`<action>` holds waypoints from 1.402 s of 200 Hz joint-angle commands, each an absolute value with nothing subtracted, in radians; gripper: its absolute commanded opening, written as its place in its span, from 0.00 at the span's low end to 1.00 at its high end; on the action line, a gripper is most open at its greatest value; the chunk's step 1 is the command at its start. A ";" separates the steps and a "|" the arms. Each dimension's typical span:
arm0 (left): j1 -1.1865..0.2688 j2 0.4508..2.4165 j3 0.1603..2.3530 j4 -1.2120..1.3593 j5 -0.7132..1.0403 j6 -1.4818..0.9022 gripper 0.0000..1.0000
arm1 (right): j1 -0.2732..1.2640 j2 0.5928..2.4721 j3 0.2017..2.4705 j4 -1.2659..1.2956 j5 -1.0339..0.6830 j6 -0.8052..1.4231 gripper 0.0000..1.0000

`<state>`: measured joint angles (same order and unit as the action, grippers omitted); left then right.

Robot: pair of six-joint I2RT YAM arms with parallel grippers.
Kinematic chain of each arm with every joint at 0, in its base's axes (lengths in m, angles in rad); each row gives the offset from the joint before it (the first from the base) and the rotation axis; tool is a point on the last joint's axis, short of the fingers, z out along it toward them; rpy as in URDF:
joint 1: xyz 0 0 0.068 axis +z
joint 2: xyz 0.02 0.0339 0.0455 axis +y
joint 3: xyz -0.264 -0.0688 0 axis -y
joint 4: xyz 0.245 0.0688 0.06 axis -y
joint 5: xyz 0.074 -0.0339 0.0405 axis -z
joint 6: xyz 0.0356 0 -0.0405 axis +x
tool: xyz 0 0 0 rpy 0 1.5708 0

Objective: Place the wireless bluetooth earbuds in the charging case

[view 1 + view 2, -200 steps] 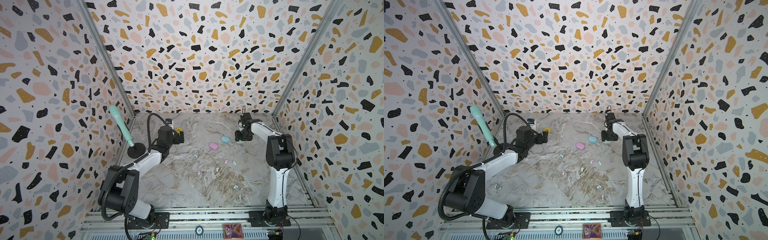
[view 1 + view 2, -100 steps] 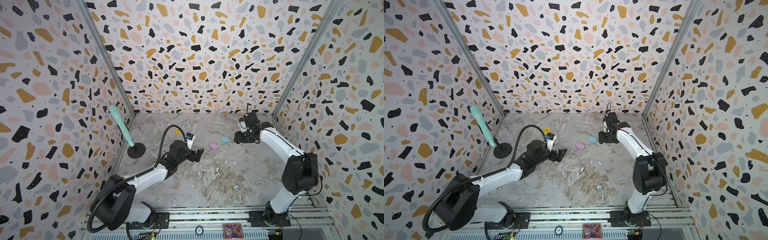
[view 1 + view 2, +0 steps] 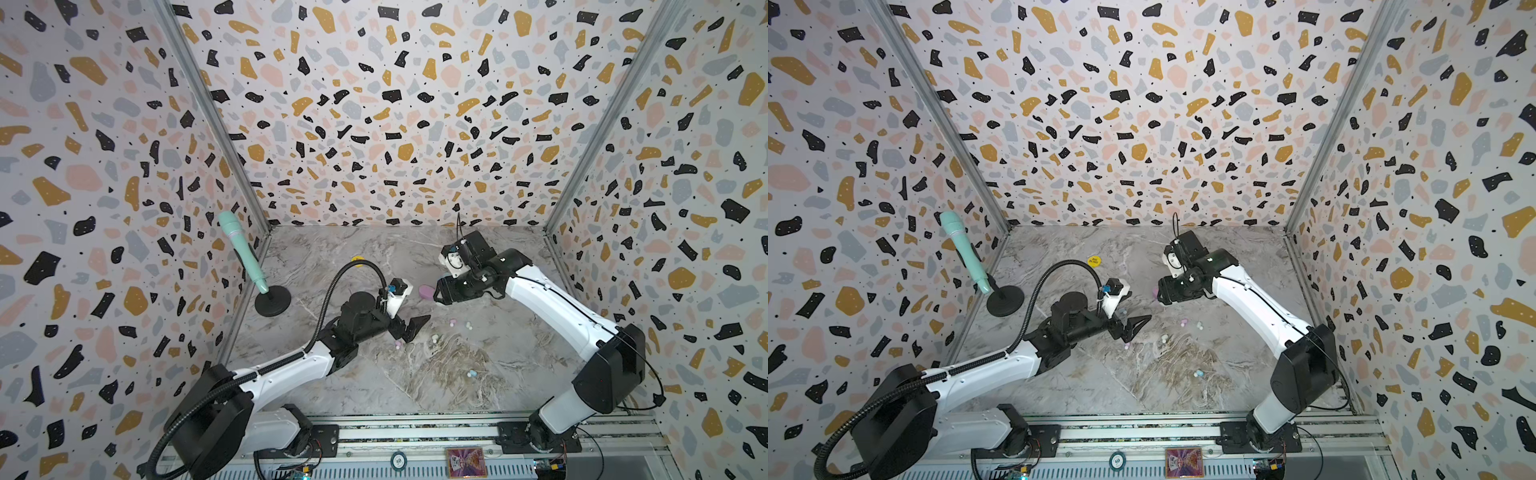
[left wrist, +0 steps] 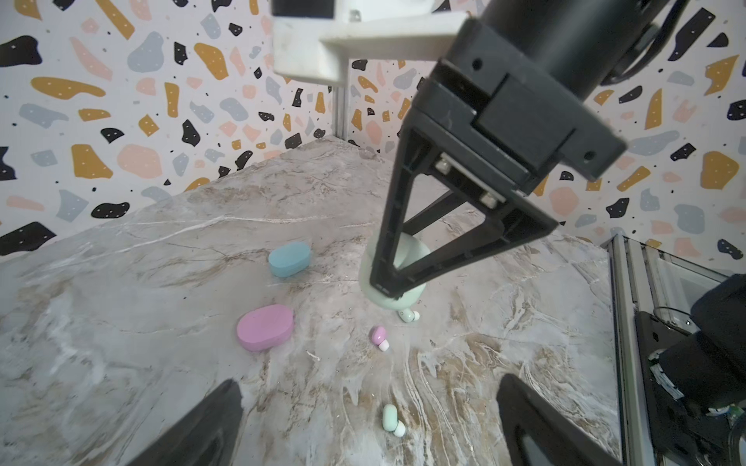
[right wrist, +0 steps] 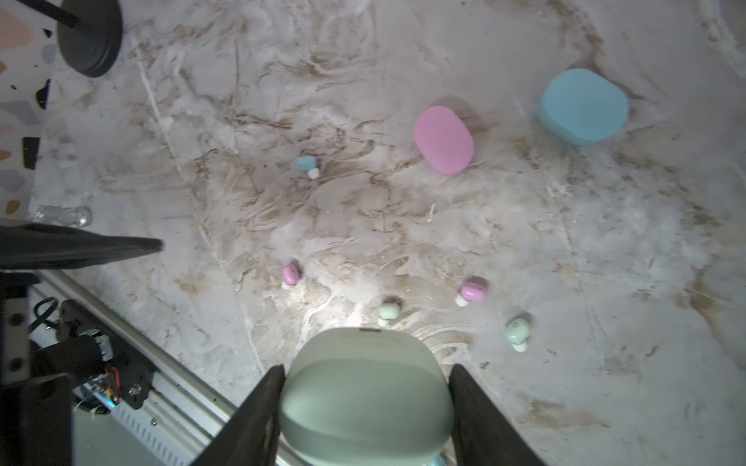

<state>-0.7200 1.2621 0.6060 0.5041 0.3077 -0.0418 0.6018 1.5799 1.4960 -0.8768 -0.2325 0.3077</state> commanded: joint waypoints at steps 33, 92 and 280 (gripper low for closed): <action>-0.747 1.302 0.589 0.667 0.331 0.086 0.96 | 0.661 1.563 1.623 -0.961 -0.252 0.373 0.55; -0.750 1.367 0.586 0.798 0.365 0.134 0.88 | 0.675 1.568 1.643 -0.973 -0.263 0.388 0.55; -0.751 1.446 0.641 0.883 0.446 0.099 0.68 | 0.707 1.568 1.647 -0.971 -0.267 0.390 0.55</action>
<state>-0.7475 1.4376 0.6067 0.8177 0.4232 0.0982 0.7010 1.5833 1.6077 -0.9516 -0.2691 0.3950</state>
